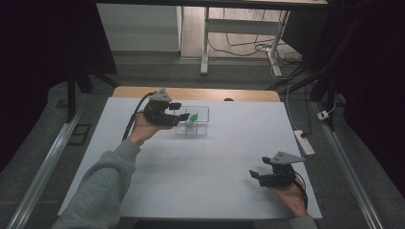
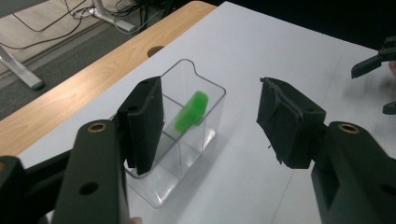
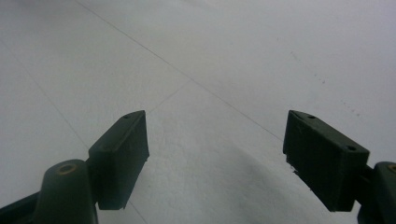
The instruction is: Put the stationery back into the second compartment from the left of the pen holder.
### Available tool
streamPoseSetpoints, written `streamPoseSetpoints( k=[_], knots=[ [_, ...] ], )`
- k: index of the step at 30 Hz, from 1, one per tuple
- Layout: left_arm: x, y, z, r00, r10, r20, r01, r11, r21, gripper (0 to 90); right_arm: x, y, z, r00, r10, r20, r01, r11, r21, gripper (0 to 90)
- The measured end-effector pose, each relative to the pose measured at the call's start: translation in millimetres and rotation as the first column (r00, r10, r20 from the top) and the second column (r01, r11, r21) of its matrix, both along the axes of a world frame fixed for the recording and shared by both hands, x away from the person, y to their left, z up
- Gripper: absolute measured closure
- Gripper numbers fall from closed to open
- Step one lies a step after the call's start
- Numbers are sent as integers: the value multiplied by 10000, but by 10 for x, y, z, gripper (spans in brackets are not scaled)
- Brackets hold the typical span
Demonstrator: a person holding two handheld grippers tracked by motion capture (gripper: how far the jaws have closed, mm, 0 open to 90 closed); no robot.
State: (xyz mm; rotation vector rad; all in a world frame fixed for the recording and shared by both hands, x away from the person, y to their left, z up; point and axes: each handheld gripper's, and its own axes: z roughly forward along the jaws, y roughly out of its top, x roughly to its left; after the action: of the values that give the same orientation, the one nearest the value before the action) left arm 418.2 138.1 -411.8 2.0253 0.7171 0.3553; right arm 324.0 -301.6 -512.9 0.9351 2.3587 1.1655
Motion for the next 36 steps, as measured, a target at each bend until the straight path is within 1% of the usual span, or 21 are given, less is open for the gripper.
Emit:
streamPoseSetpoints(
  k=[5,10,13,17,19,22,28,35,36],
  knots=[
    [-116,85,-65,9996,137,-252,-136,9999,13,403,0,5,-3,10000,44,-17,-44,10000,-71,221],
    [-266,177,-173,9984,267,-502,-266,9996,23,393,-1,4,1,10000,68,9,-68,10000,-52,221],
    [-355,253,-238,9980,343,-531,-345,9994,-27,390,-2,4,1,10000,79,22,-79,10000,-55,221],
    [-484,375,-317,9968,645,-476,-652,9978,-135,389,-4,3,4,10000,58,49,-58,9999,-97,221],
    [-553,431,-356,9961,745,-474,-747,9972,-29,381,-6,4,4,10000,47,27,-46,9999,-98,222],
    [-667,519,-427,9953,832,-488,-833,9965,-2,381,-8,5,7,9999,88,51,-87,9999,-65,223],
    [-856,618,-549,9931,1060,-503,-1047,9941,266,379,-8,10,10,9999,101,99,-100,9999,-66,223],
    [-1119,723,-673,9893,1350,-560,-1343,9908,163,373,-6,15,11,9998,160,114,-160,9999,3,223],
    [-1161,736,-694,9890,1373,-547,-1362,9904,222,373,-7,15,13,9998,172,135,-172,9999,7,223]
  ],
)
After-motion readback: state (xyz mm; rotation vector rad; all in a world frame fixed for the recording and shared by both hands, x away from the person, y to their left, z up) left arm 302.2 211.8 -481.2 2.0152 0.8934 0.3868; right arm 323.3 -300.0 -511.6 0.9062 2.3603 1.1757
